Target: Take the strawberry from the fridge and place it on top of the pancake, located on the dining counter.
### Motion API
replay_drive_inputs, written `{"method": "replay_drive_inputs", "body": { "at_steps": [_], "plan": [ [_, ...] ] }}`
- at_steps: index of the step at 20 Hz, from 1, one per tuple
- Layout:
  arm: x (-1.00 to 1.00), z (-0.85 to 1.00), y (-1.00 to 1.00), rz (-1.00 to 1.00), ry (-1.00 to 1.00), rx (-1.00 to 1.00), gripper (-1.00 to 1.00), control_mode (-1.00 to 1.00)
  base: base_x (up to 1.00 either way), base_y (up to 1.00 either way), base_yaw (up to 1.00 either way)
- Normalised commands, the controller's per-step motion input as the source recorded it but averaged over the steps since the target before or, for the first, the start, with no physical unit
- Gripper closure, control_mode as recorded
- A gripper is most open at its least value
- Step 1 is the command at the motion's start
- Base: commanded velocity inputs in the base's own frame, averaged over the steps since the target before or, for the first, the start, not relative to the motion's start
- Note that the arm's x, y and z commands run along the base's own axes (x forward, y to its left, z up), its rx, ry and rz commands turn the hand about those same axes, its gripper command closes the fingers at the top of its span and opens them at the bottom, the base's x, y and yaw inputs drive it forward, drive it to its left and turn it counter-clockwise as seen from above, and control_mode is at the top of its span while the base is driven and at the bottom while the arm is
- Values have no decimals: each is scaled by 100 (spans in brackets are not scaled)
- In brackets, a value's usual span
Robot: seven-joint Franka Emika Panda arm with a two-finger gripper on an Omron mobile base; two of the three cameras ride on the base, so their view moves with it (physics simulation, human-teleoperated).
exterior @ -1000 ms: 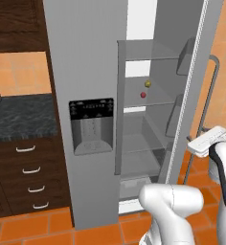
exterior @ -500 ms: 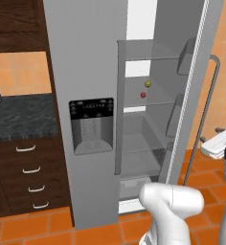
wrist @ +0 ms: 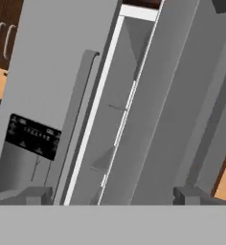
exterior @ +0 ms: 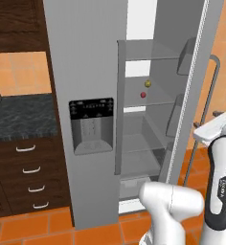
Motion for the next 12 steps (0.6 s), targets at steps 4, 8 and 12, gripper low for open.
{"method": "replay_drive_inputs", "body": {
  "at_steps": [4, 8, 12],
  "plan": [
    [3, 95, 78, -12, 23, -29, -100, -100, 0, 0, 0],
    [23, 43, 74, -18, 27, -37, -100, -100, 0, 0, 0],
    [53, 0, 34, -33, 37, -38, -100, -100, 0, 0, 0]
  ]
}}
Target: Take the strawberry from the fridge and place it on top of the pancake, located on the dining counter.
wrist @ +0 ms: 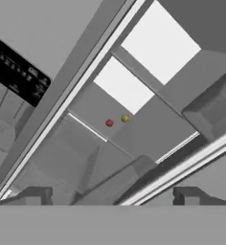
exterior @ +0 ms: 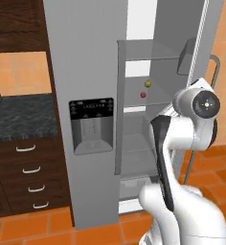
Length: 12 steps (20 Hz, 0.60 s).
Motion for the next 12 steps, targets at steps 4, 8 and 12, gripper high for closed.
{"method": "replay_drive_inputs", "body": {
  "at_steps": [4, 8, 12],
  "plan": [
    [78, -1, 7, -34, 30, -30, -100, -100, 0, 0, 0],
    [93, -29, 0, -19, 13, -18, -100, -100, 0, 0, 0],
    [96, -44, -6, -8, 4, -8, -100, -100, 0, 0, 0]
  ]
}}
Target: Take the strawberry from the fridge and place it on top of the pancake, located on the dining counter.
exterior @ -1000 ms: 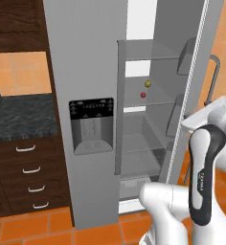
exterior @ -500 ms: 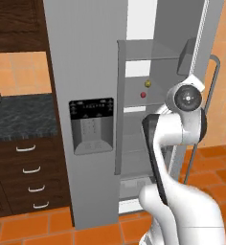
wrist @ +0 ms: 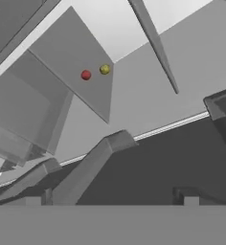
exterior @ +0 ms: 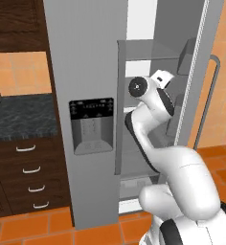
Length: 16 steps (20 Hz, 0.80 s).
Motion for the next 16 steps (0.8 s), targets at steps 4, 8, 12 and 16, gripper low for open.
{"method": "replay_drive_inputs", "body": {
  "at_steps": [4, 8, 12, 16],
  "plan": [
    [99, -47, -8, -2, 3, -5, -100, -100, 0, 0, 0],
    [78, -26, -41, 0, 1, 0, -100, -100, 0, 0, 0],
    [25, -6, -82, 0, 0, 0, -100, -100, 0, 0, 0],
    [13, -6, -83, 0, 0, 0, -100, -100, 0, 0, 0]
  ]
}}
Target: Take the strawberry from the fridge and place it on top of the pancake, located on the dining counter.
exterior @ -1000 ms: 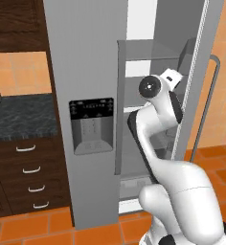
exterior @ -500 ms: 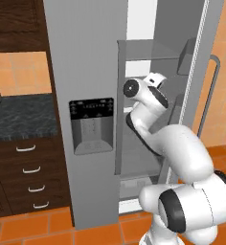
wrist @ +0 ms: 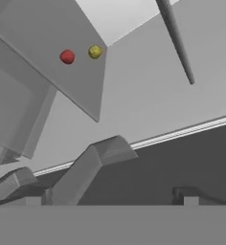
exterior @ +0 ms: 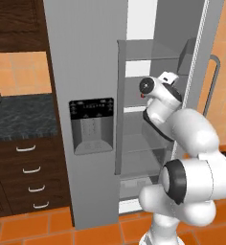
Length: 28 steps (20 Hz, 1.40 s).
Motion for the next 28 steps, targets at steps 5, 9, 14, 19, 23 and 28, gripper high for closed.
{"method": "replay_drive_inputs", "body": {
  "at_steps": [5, 9, 14, 19, 23, 28],
  "plan": [
    [-39, 0, -96, -1, -11, 0, -100, -100, 0, 0, 0],
    [-85, 9, -100, -7, -16, 0, -100, -100, 0, 0, 0],
    [-27, 44, -98, -19, 1, 0, -100, -100, 0, 0, 0],
    [11, 22, -85, -22, 10, 2, -100, -100, 0, 0, 0],
    [-13, 0, -8, 2, 4, 6, -100, -100, 0, 0, 0],
    [-26, 0, 55, 0, 5, 17, -100, -100, 0, 0, 0]
  ]
}}
